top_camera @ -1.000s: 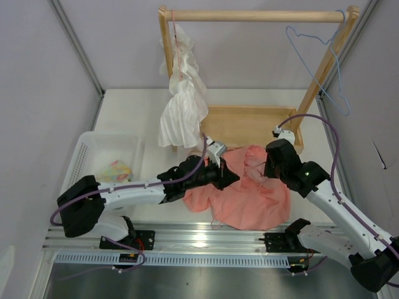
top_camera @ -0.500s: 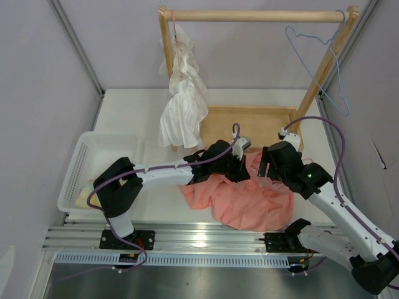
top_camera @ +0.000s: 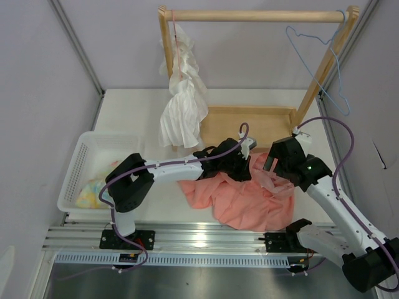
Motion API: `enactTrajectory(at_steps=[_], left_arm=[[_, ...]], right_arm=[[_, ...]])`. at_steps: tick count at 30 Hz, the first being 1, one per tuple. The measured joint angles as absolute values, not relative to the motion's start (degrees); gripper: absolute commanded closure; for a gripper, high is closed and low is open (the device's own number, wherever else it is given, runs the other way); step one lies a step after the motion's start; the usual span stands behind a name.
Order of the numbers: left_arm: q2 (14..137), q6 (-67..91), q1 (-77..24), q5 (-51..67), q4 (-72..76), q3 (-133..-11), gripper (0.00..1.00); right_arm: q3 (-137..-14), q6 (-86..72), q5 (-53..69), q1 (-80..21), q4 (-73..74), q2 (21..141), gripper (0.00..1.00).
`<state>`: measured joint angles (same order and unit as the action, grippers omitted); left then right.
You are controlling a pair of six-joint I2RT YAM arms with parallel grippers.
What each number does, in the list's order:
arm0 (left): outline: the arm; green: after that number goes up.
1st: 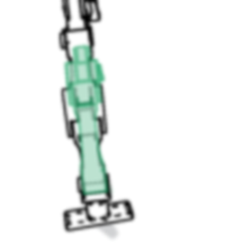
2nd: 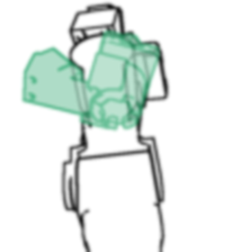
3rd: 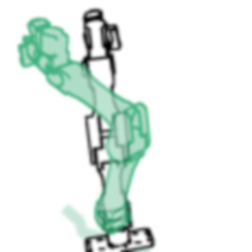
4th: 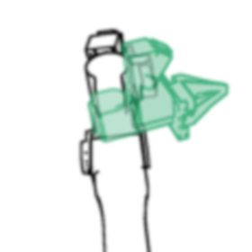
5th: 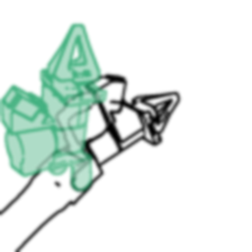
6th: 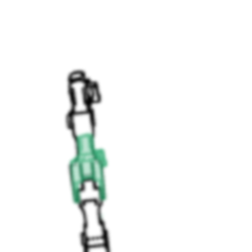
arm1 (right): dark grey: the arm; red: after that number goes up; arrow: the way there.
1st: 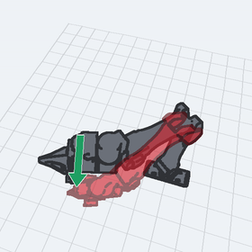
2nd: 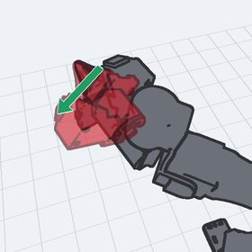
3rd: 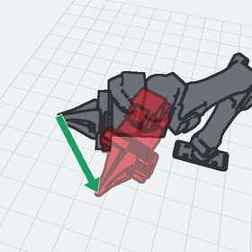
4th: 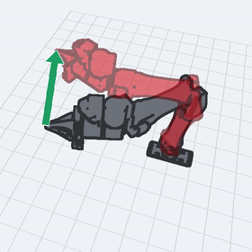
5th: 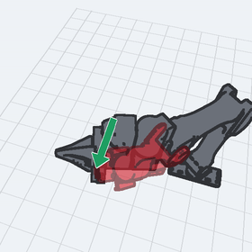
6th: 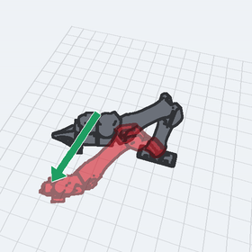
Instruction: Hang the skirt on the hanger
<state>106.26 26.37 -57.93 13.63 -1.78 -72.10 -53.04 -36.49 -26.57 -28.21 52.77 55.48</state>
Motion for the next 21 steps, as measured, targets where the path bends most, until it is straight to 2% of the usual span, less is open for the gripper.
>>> enactTrajectory(at_steps=[8, 16, 21], left_arm=[[106.8, 27.0, -58.0, 11.7, -3.8, -72.3, 0.99], [107.0, 26.8, -58.0, 11.1, -5.8, -74.3, 0.89], [107.2, 25.4, -58.3, 11.8, -5.8, -75.3, 0.89]], right_arm=[[-52.2, -38.0, -21.2, -18.9, 51.1, 54.3, 0.01], [-52.2, -40.4, -20.3, -16.3, 50.8, 52.3, 0.00], [-52.2, -40.2, -12.4, -16.5, 45.1, 48.9, 0.09]])
